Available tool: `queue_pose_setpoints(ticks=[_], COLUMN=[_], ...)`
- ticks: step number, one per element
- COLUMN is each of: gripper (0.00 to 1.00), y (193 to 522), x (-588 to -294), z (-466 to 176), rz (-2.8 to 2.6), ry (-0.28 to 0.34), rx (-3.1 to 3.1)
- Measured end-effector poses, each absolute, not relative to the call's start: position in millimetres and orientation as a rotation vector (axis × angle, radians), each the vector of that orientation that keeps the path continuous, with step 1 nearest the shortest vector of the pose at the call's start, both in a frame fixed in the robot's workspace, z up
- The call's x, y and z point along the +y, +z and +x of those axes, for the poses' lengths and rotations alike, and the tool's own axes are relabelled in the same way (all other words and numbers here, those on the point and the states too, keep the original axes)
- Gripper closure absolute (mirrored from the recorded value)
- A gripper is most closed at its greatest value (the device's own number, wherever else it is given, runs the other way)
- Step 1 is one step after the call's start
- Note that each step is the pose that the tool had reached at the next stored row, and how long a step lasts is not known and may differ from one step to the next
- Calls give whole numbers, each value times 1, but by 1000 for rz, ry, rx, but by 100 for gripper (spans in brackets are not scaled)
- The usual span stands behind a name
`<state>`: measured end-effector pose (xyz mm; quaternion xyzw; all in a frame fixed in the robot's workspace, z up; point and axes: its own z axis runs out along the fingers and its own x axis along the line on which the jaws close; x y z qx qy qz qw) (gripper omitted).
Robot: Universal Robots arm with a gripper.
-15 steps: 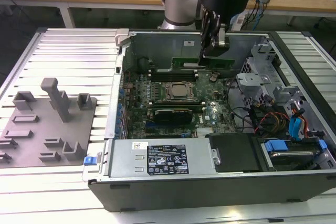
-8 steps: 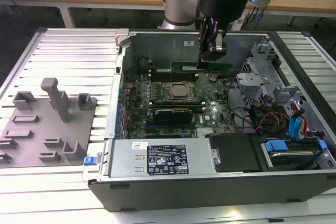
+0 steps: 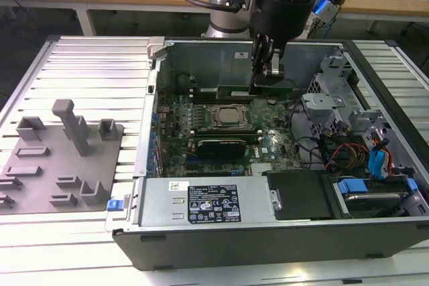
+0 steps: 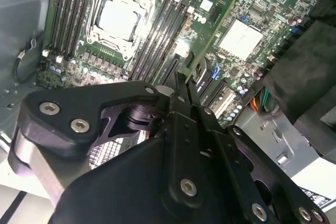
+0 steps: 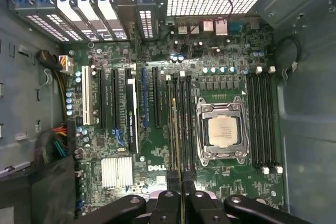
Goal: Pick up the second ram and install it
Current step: 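Pick up the second ram and move it above second insertion slot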
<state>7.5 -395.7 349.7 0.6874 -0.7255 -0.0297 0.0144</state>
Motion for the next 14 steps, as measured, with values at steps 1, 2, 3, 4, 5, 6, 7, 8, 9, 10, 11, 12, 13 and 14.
queue_pose_setpoints(ticks=[1, 2, 3, 4, 5, 6, 7, 8, 9, 10, 11, 12, 13, 14], gripper=[87, 87, 87, 87, 87, 87, 87, 87, 87, 87, 87, 87, 87, 87], y=[348, 347, 346, 344, 342, 341, 334, 325, 324, 323, 322, 320, 319, 319], x=[-395, -395, -395, -395, -394, -394, -393, -392, -391, -390, -389, -386, -384, -382], z=[7, 7, 7, 7, 7, 7, 7, 7, 7, 7, 7, 6, 4, 4], rz=[2140, 2140, 2140, 2140, 2140, 2140, 2140, 2139, 2139, 2139, 2139, 2139, 2139, 2140], ry=[-92, -93, -92, -93, -93, -93, -93, -94, -93, -94, -94, -93, -94, -94], rx=[-2259, -2259, -2259, -2259, -2258, -2258, -2258, -2258, -2258, -2258, -2258, -2258, -2258, -2258])
